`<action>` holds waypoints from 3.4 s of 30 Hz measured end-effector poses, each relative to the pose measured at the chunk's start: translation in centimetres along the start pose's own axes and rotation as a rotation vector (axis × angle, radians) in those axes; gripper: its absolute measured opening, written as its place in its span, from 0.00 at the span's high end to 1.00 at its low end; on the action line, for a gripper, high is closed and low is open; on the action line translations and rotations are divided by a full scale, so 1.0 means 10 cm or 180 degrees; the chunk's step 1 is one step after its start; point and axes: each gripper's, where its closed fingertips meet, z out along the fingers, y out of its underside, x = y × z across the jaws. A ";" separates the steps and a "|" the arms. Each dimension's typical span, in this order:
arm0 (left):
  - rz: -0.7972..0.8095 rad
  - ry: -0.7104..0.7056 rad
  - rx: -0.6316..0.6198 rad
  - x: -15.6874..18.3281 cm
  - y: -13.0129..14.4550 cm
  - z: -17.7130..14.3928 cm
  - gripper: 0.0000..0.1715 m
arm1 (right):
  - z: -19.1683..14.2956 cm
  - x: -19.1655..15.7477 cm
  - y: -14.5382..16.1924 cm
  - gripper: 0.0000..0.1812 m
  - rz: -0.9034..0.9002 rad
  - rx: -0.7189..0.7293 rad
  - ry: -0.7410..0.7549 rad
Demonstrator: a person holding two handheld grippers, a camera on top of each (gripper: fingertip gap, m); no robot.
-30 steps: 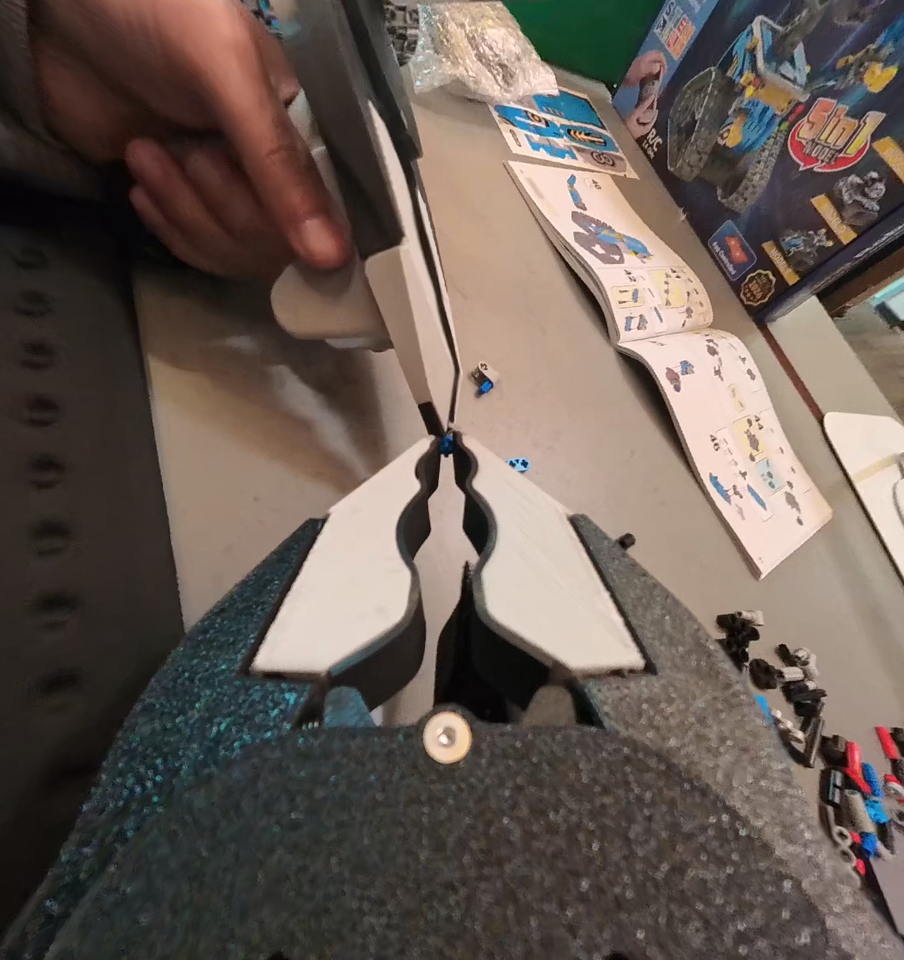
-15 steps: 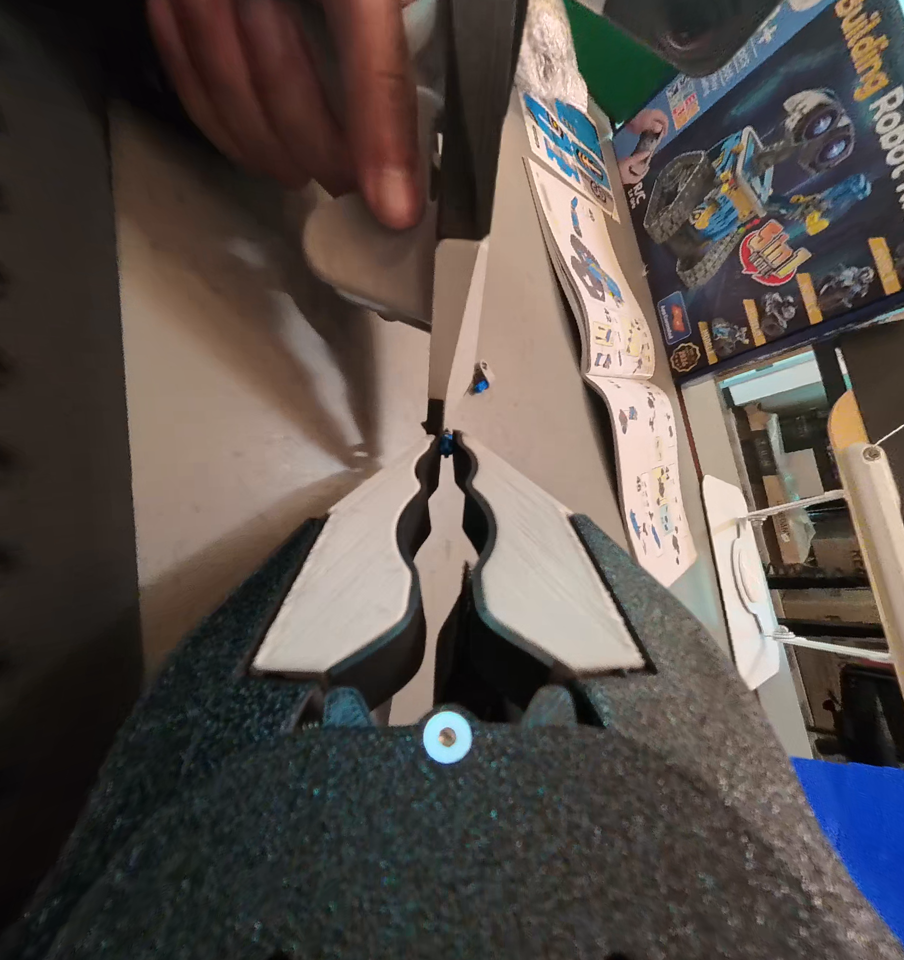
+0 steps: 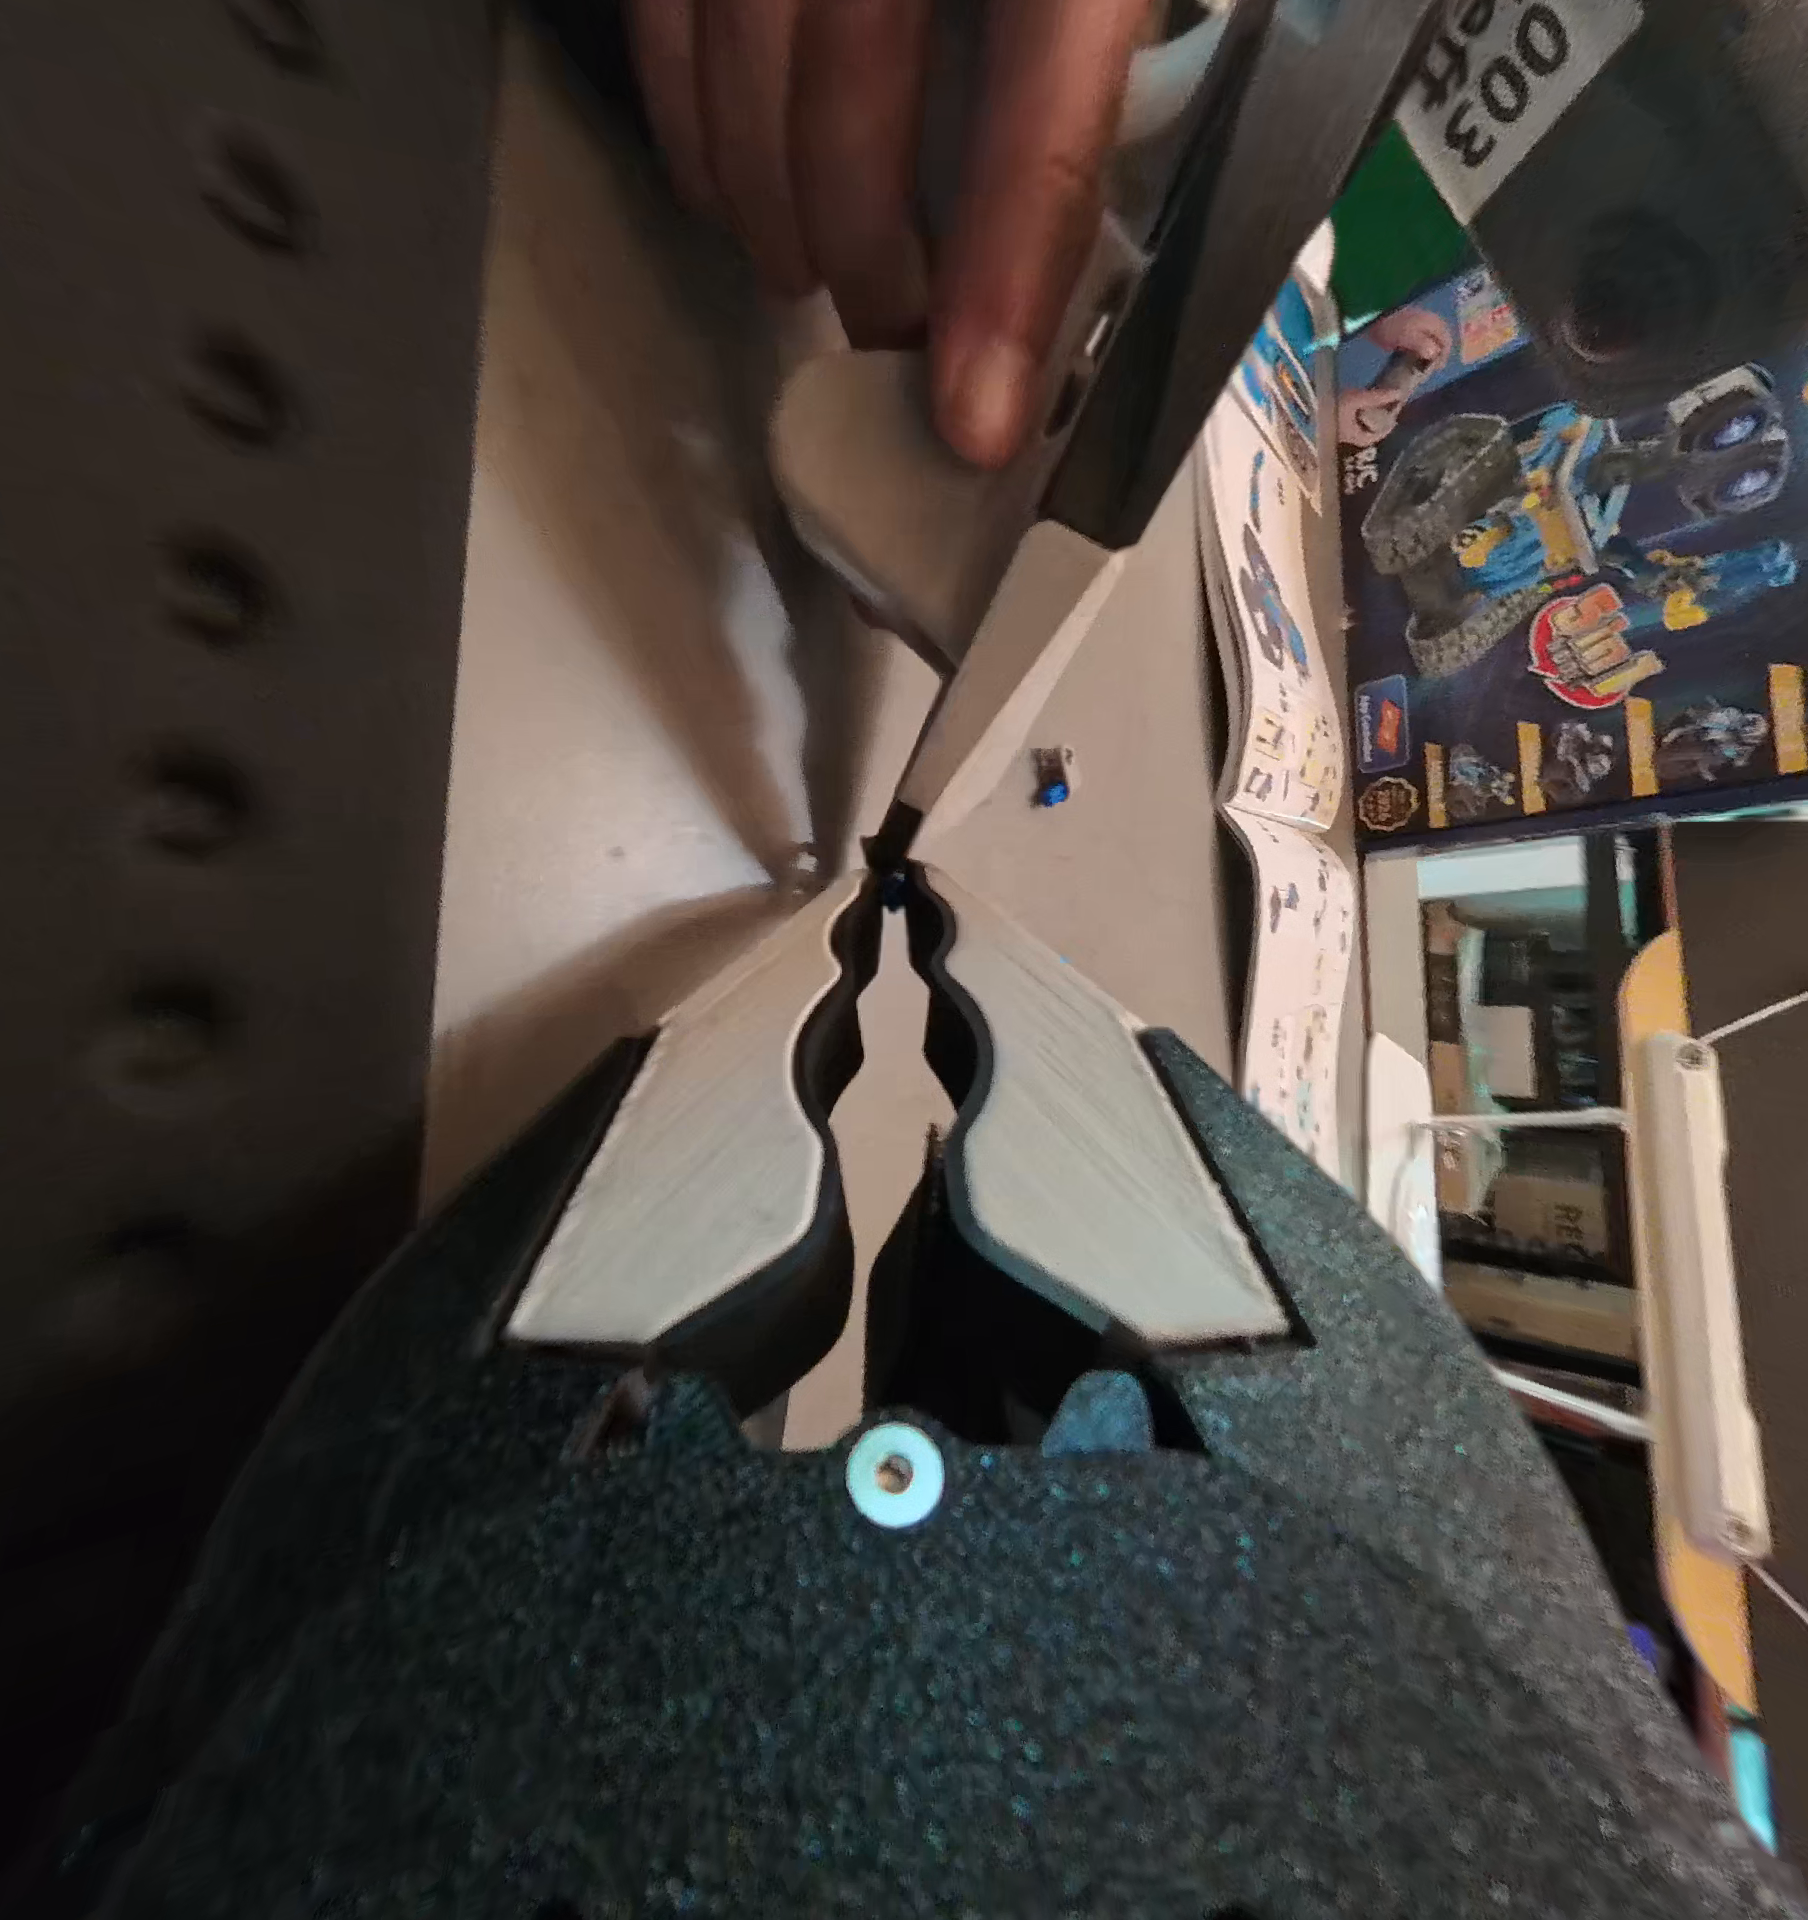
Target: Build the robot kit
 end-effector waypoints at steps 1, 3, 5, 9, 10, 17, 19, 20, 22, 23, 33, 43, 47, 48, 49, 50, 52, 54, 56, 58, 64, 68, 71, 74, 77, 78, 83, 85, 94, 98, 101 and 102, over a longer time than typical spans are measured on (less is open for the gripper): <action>0.0023 0.0008 -0.0027 0.01 0.01 0.01 0.97 | -0.01 -0.01 0.00 0.98 0.0046 0.0054 -0.0052; 0.0067 0.0024 -0.0093 0.03 0.04 0.02 0.97 | -0.03 -0.05 -0.01 0.98 0.0181 0.0208 -0.0199; 0.0045 0.0047 -0.0123 0.03 0.05 0.03 0.97 | -0.04 -0.06 -0.02 0.98 0.0559 0.0408 -0.0452; -0.0118 0.0075 -0.0192 0.00 0.07 0.04 0.98 | -0.01 -0.11 0.00 0.98 0.0692 0.0394 -0.0569; -0.0181 0.0110 -0.0202 0.00 0.07 0.04 0.97 | -0.01 -0.11 0.00 0.98 0.0731 0.0403 -0.0590; -0.0450 0.0304 -0.0273 0.01 0.07 0.04 0.97 | -0.01 -0.08 0.03 0.97 0.1228 0.0353 -0.0783; -0.0449 0.0293 -0.0270 0.00 0.07 0.04 0.97 | 0.02 -0.11 0.05 0.98 0.1057 0.0246 -0.0678; -0.0462 0.0290 -0.0262 0.00 0.07 0.04 0.97 | 0.01 -0.11 0.05 0.97 0.0986 0.0232 -0.0619; -0.0460 0.0270 -0.0245 0.00 0.06 0.05 0.97 | 0.01 -0.10 0.06 0.98 0.0933 0.0210 -0.0570; -0.0455 0.0256 -0.0232 0.00 0.06 0.05 0.97 | 0.01 -0.10 0.06 0.98 0.0945 0.0189 -0.0571; -0.0313 0.0131 -0.0193 -0.01 0.06 0.06 0.97 | 0.02 -0.09 0.08 0.98 0.0224 -0.0415 -0.0139; -0.0492 0.0227 -0.0208 -0.01 0.05 0.05 0.97 | 0.04 -0.11 0.10 0.98 0.0261 -0.0611 -0.1438; -0.0609 0.0260 -0.0149 -0.02 0.02 0.06 0.97 | 0.04 -0.09 0.11 0.98 0.0564 -0.0508 -0.1522; -0.0627 0.0237 -0.0106 -0.04 0.00 0.06 0.97 | 0.04 -0.07 0.12 0.97 0.0630 -0.0523 -0.1523; -0.0622 0.0226 -0.0093 -0.04 0.00 0.06 0.97 | 0.05 -0.06 0.13 0.97 0.0693 -0.0545 -0.1543; -0.0601 0.0223 -0.0095 -0.04 0.00 0.06 0.97 | 0.05 -0.06 0.13 0.97 0.0752 -0.0562 -0.1622; -0.0607 0.0242 -0.0094 -0.03 0.01 0.06 0.97 | 0.04 -0.07 0.13 0.97 0.0787 -0.0628 -0.1772; -0.0590 0.0258 -0.0086 -0.02 0.01 0.05 0.96 | 0.05 -0.07 0.14 0.97 0.0742 -0.0736 -0.1893; -0.0524 0.0212 -0.0009 -0.03 -0.02 0.02 0.93 | 0.06 -0.10 0.22 0.97 0.0662 -0.0963 -0.2027; -0.0415 0.0076 0.0070 -0.07 -0.02 -0.04 0.91 | 0.08 -0.09 0.18 0.98 0.0689 -0.0936 -0.2103; 0.0498 -0.0632 0.0279 -0.16 -0.07 -0.25 0.87 | 0.08 -0.03 0.19 0.98 0.0809 -0.0848 -0.2096; 0.1168 -0.0806 0.0204 -0.02 -0.05 -0.17 0.88 | 0.02 -0.05 0.24 0.97 0.0973 -0.0773 -0.2166; 0.1374 -0.0946 0.0063 -0.04 -0.01 -0.09 0.89 | 0.01 -0.05 0.21 0.97 0.1140 -0.0573 -0.2120; 0.1401 -0.0991 -0.0090 -0.07 0.06 -0.04 0.90 | 0.01 -0.07 0.10 0.97 0.1203 -0.0333 -0.2075; 0.1403 -0.0966 -0.0056 -0.06 0.05 -0.06 0.91 | 0.03 -0.05 0.11 0.97 0.1218 -0.0303 -0.1999; 0.1403 -0.0946 -0.0044 -0.05 0.05 -0.06 0.91 | 0.03 -0.03 0.13 0.97 0.1257 -0.0280 -0.1959; 0.1557 -0.1033 -0.0206 -0.06 0.10 0.02 0.91 | 0.02 -0.04 0.29 0.97 0.1506 -0.0307 -0.1893; 0.1607 -0.1164 -0.0175 -0.11 0.05 0.02 0.92 | 0.03 -0.07 0.21 0.97 0.1492 -0.0186 -0.1927; 0.1527 -0.1043 0.0054 -0.07 -0.02 -0.08 0.89 | -0.02 -0.08 0.10 0.97 0.1544 0.0038 -0.1898; 0.1870 -0.1072 -0.0079 0.01 0.05 0.00 0.87 | -0.01 -0.04 0.15 0.97 0.1581 0.0044 -0.1783; 0.1978 -0.1251 -0.0180 -0.06 0.07 0.02 0.87 | 0.03 -0.07 0.12 0.97 0.1547 0.0081 -0.1801; 0.1968 -0.1267 -0.0204 -0.08 0.08 0.02 0.87 | 0.04 -0.09 0.11 0.97 0.1529 0.0068 -0.1817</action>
